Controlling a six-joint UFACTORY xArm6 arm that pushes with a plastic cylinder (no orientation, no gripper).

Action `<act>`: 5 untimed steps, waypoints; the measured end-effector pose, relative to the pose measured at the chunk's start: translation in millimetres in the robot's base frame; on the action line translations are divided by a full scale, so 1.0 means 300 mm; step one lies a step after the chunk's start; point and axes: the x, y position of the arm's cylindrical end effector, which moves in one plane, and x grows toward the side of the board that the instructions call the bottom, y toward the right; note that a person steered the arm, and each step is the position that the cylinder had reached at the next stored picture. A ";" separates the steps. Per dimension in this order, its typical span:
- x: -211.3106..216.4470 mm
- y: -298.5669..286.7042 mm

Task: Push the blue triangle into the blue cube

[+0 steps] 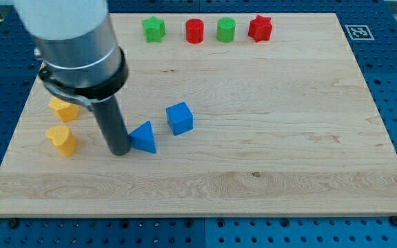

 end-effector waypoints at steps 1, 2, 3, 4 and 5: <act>0.000 0.091; -0.008 0.163; -0.012 0.151; 0.023 0.027; 0.064 -0.117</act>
